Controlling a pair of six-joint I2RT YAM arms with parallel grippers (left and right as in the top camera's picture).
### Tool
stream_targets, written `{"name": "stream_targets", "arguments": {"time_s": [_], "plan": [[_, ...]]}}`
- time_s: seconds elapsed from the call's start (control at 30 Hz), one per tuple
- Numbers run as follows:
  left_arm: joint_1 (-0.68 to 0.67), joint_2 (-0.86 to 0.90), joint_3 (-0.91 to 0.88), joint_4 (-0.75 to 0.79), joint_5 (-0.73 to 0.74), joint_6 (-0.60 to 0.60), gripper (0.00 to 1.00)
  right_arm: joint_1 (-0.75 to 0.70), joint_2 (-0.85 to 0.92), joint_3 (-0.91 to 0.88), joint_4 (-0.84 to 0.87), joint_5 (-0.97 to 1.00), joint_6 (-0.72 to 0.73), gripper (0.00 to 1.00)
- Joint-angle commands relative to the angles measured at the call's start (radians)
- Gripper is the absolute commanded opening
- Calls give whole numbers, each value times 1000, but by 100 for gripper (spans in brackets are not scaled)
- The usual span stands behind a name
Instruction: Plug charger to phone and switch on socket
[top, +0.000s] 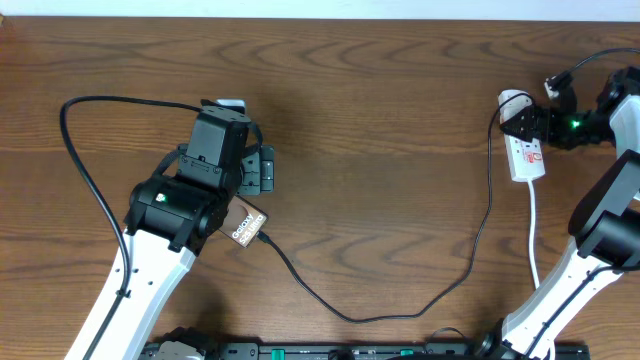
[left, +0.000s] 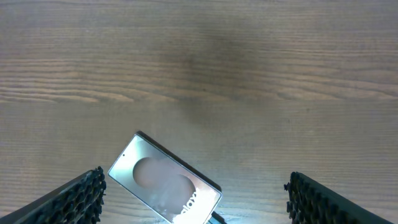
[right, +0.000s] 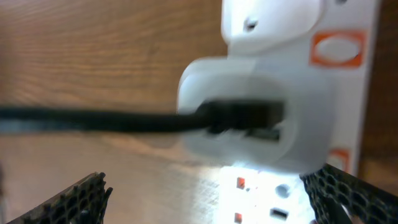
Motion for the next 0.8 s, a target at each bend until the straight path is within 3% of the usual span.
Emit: {"name": "stream_targets", "arguments": {"time_s": [0.0, 0.77], "plan": [[-2, 2, 15, -8, -16, 9, 91, 22, 32, -3, -20, -66, -11, 99], [-2, 2, 15, -16, -16, 10, 92, -32, 32, 59, -19, 13, 9, 99]]}}
